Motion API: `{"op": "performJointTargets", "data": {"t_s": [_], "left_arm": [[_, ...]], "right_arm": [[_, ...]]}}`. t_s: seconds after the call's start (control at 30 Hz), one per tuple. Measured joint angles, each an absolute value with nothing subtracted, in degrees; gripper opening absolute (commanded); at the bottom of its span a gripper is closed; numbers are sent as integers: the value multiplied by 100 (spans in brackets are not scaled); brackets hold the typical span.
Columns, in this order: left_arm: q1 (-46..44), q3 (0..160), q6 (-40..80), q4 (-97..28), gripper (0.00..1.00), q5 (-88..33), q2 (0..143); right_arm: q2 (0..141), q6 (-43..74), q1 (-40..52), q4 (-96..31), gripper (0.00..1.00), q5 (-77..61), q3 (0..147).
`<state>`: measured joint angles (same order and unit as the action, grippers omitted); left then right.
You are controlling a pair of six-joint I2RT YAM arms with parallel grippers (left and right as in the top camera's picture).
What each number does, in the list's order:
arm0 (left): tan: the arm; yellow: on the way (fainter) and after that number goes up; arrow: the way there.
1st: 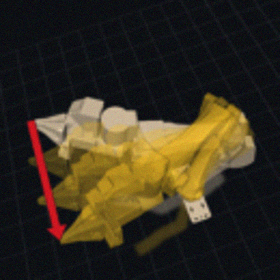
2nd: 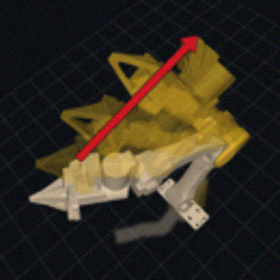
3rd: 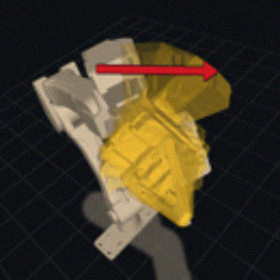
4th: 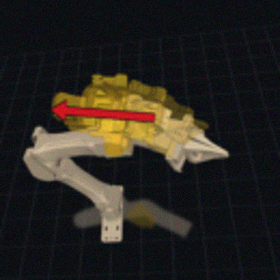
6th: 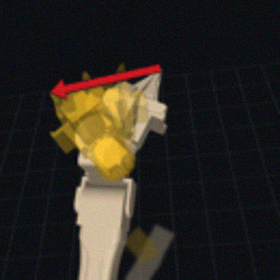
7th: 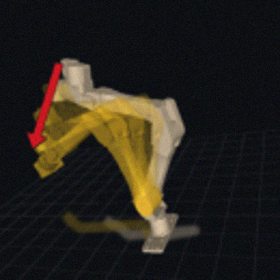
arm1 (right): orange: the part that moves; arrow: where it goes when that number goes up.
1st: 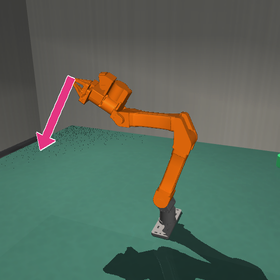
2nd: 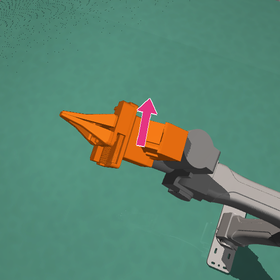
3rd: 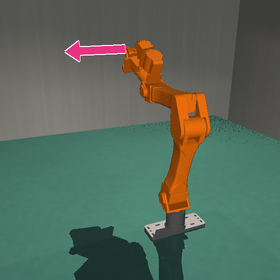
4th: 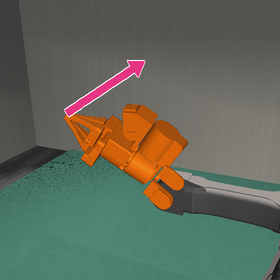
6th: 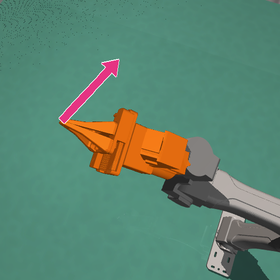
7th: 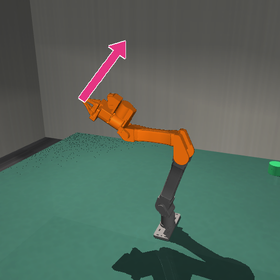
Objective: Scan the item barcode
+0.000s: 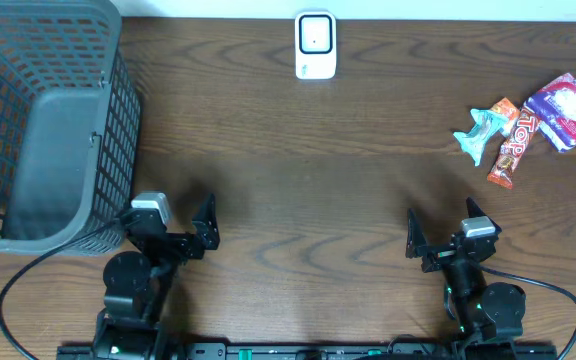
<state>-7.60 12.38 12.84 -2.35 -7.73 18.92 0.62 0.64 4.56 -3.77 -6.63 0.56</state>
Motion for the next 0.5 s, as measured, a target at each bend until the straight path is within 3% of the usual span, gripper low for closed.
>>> {"op": "performJointTargets", "data": {"t_s": [0.5], "left_arm": [[-333,228,851,-84,98,-784,698]], "right_arm": [[62,64,456,-377,99,-663,56]]}}
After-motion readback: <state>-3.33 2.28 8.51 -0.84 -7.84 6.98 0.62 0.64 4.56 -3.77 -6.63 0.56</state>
